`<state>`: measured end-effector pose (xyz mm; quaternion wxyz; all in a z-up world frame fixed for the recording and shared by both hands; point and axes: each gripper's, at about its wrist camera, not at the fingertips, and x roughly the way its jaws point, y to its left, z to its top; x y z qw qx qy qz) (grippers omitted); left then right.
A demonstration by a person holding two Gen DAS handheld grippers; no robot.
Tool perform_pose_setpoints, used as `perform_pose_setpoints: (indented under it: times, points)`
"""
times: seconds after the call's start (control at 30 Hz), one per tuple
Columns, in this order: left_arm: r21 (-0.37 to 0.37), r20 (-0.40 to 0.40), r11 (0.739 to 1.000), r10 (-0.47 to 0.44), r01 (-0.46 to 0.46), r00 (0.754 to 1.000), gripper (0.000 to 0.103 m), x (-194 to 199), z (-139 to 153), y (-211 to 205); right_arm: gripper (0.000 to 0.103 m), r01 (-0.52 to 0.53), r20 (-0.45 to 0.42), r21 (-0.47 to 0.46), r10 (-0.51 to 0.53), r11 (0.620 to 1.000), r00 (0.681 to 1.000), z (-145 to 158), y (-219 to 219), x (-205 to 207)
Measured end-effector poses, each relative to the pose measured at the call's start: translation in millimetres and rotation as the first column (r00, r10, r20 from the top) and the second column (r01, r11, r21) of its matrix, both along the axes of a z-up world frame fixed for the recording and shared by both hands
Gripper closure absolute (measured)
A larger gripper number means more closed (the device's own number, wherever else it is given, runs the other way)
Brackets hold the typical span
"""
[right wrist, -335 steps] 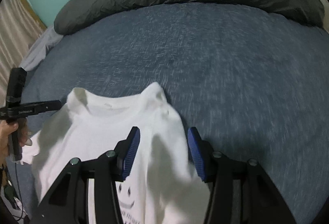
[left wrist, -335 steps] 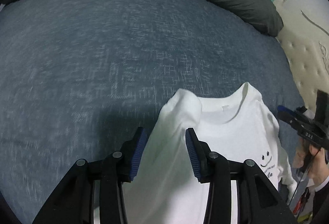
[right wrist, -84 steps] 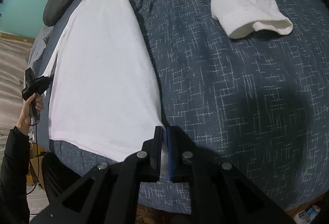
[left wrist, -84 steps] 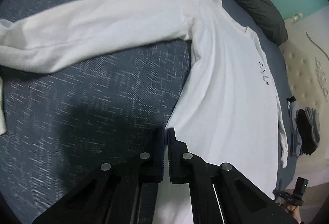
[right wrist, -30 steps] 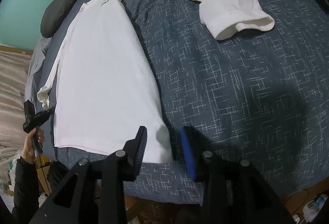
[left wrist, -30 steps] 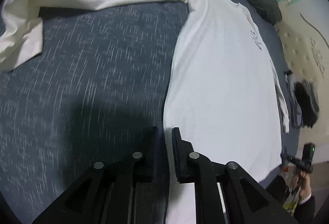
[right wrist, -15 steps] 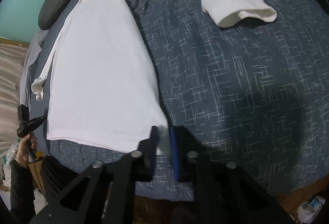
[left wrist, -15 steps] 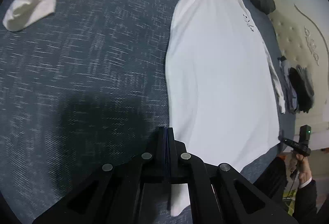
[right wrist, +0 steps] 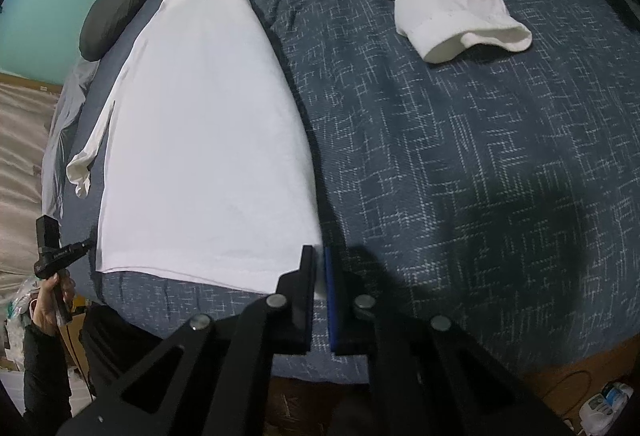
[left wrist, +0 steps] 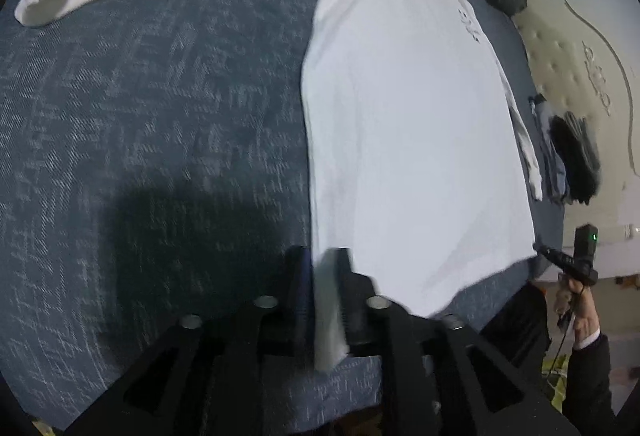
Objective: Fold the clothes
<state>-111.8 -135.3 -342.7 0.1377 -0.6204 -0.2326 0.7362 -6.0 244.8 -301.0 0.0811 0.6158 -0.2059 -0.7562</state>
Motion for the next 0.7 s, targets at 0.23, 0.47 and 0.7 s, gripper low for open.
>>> perform_pose_setpoints:
  times: [0.23,0.47,0.7]
  points:
    - [0.008,0.004,1.0,-0.008,0.008,1.0,0.084,9.3,-7.0,6.6,0.099,-0.005,-0.003,-0.001,0.005,1.0,1.0,1.1,-4.8,1.7]
    - [0.025,-0.006,1.0,-0.001,0.001,1.0,0.101,19.2,-3.4,5.2,0.1,-0.029,-0.02,-0.008,0.029,1.0,0.999,7.7,-5.2,7.2]
    - [-0.007,0.015,1.0,-0.001,0.001,1.0,0.101,17.3,-7.8,9.8,0.1,-0.061,-0.018,0.037,0.062,0.997,0.998,8.4,-3.6,13.4]
